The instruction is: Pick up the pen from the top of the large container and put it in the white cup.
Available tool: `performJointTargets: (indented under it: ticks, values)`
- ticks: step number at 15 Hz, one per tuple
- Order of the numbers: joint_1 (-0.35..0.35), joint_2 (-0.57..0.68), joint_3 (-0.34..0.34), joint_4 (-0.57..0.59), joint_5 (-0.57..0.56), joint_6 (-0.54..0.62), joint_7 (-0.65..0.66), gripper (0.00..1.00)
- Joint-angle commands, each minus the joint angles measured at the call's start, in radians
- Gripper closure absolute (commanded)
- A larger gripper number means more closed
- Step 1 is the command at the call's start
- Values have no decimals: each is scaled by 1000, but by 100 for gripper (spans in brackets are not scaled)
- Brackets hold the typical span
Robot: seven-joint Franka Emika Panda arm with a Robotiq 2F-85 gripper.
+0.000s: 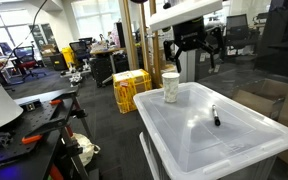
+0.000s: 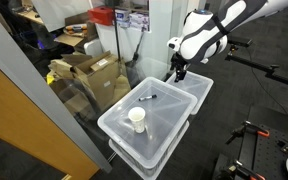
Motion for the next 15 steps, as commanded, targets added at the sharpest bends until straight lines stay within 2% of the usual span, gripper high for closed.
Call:
performJointTargets:
  ticks: [1,15]
  values:
    - [-73,95,78,96,5,31,-1,0]
    - [-77,349,107,336,-104,29,101,0]
